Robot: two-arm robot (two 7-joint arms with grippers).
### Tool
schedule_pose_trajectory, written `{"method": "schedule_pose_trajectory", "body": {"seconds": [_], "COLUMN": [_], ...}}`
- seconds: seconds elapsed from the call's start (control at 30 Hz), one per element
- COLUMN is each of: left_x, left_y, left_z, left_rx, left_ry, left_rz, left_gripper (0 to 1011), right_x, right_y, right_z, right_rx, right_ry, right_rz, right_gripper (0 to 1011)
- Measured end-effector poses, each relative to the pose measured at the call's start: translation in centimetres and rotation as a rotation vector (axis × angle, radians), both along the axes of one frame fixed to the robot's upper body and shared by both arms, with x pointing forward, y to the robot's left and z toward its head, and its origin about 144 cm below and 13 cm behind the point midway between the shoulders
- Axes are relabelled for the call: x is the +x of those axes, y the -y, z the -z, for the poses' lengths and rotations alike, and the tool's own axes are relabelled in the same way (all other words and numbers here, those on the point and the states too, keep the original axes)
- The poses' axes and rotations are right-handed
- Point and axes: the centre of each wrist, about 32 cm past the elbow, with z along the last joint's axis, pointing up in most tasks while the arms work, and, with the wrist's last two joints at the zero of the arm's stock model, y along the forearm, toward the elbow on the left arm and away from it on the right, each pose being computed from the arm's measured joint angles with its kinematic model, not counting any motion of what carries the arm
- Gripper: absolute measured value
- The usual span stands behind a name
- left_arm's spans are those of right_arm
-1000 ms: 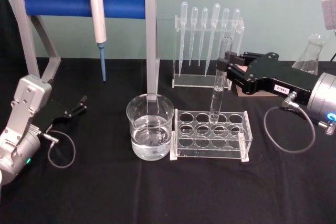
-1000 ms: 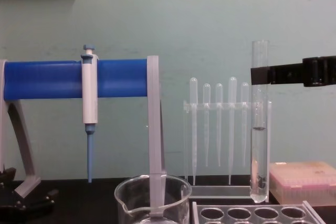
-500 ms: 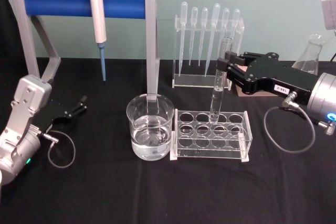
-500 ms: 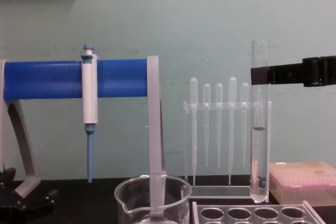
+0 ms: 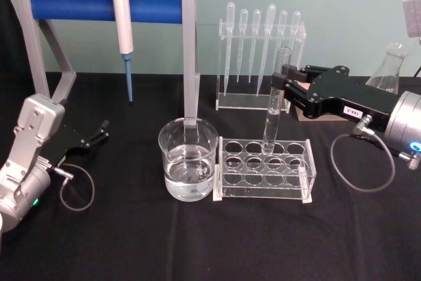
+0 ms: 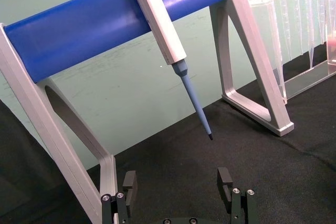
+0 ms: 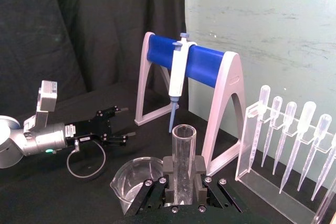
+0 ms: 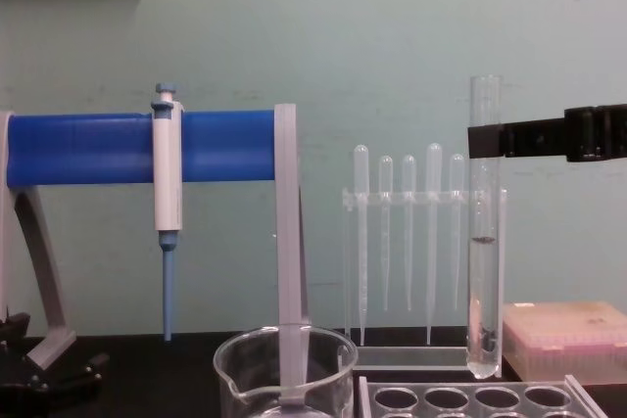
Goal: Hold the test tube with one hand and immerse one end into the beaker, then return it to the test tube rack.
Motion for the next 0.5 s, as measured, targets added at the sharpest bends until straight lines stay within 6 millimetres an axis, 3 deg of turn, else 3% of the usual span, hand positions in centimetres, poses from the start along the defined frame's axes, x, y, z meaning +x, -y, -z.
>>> {"method": "schedule_pose_trajectory", "body": {"seconds": [0.5], "left_x": [0.0], "left_y": [0.0], "left_z": [0.0], "left_rx": [0.0], "left_ry": [0.0], "left_rz": [0.0], "left_gripper": [1000], "right_x": [0.0], "right_y": [0.0], "right_z": [0.0], "right_rx": [0.0], "right_ry": [0.0], "right_rz": [0.0], "right_gripper": [224]}}
